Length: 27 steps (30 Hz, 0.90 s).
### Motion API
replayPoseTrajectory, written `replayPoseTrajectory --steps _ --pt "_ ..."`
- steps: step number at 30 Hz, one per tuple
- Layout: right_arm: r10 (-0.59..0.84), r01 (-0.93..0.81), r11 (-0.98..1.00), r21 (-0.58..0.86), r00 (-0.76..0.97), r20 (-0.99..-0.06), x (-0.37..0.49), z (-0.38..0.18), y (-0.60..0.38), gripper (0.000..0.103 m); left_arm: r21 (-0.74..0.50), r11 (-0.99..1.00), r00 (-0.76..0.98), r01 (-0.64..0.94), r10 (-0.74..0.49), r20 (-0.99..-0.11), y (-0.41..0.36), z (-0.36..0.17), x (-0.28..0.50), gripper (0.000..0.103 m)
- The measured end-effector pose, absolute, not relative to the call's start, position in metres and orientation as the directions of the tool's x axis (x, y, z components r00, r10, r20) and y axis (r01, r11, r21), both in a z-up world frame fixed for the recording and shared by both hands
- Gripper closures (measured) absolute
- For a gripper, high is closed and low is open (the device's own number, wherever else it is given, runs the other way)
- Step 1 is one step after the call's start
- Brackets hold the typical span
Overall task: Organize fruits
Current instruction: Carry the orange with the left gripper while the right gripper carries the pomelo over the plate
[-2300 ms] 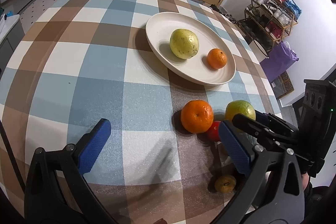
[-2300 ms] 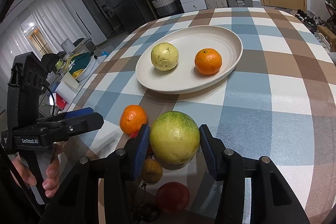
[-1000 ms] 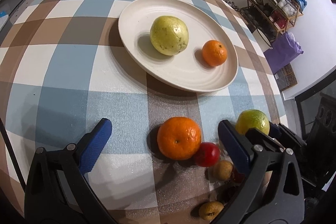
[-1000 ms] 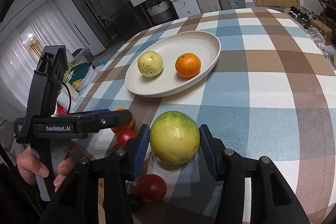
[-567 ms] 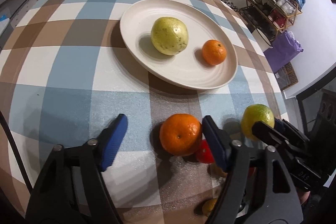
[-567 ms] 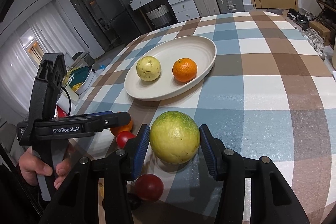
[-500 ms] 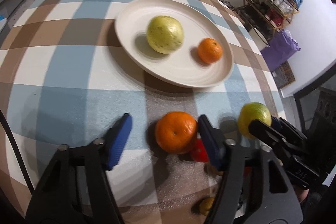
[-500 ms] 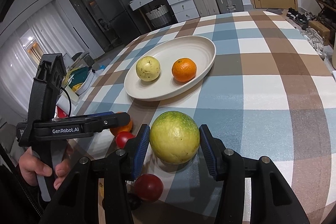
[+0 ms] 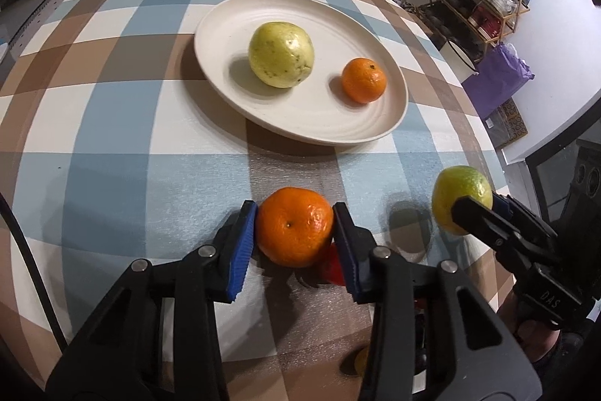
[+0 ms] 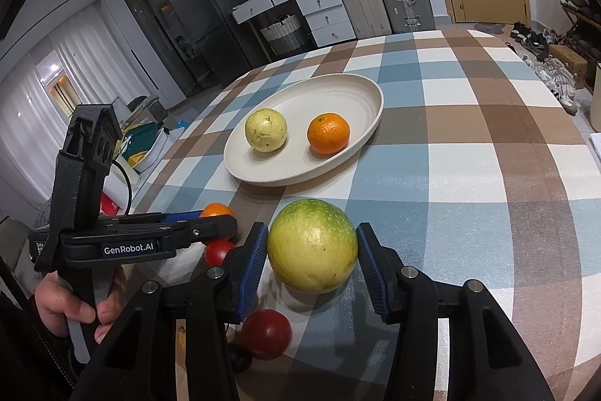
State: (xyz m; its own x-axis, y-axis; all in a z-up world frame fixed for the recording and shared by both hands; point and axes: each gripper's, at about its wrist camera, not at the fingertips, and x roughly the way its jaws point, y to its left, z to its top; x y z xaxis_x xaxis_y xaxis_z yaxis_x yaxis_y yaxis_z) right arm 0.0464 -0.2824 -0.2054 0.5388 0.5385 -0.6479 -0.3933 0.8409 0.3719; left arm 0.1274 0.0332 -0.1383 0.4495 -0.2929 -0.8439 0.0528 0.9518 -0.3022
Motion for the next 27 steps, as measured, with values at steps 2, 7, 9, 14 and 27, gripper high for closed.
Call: replayPoseTrajectory --steps 2,7,9,14,27 --pt "0.535 -0.393 0.843 0.368 0.544 -0.646 0.045 -0.205 -0.283 0.054 -0.303 0.952 0.452 0.049 -0.292 -0.843 0.036 -0.136 0.127 0.065" --pt "0.533 -0.391 0.844 0.366 0.55 -0.643 0.045 -0.203 -0.283 0.054 -0.317 0.947 0.471 0.051 -0.303 -0.828 0.042 -0.128 0.124 0.065" --pt "0.535 -0.394 0.843 0.365 0.553 -0.639 0.046 -0.2 -0.282 0.054 -0.318 0.947 0.477 0.052 -0.303 -0.825 0.043 -0.125 0.124 0.065" --pt "0.54 -0.411 0.84 0.355 0.56 -0.629 0.048 -0.194 -0.276 0.054 -0.328 0.943 0.496 0.054 -0.311 -0.811 0.048 -0.115 0.121 0.065" --pt "0.58 -0.425 0.814 0.396 0.56 -0.592 0.07 -0.178 -0.267 0.054 -0.328 0.941 0.535 0.082 -0.319 -0.782 0.053 -0.085 0.144 0.065"
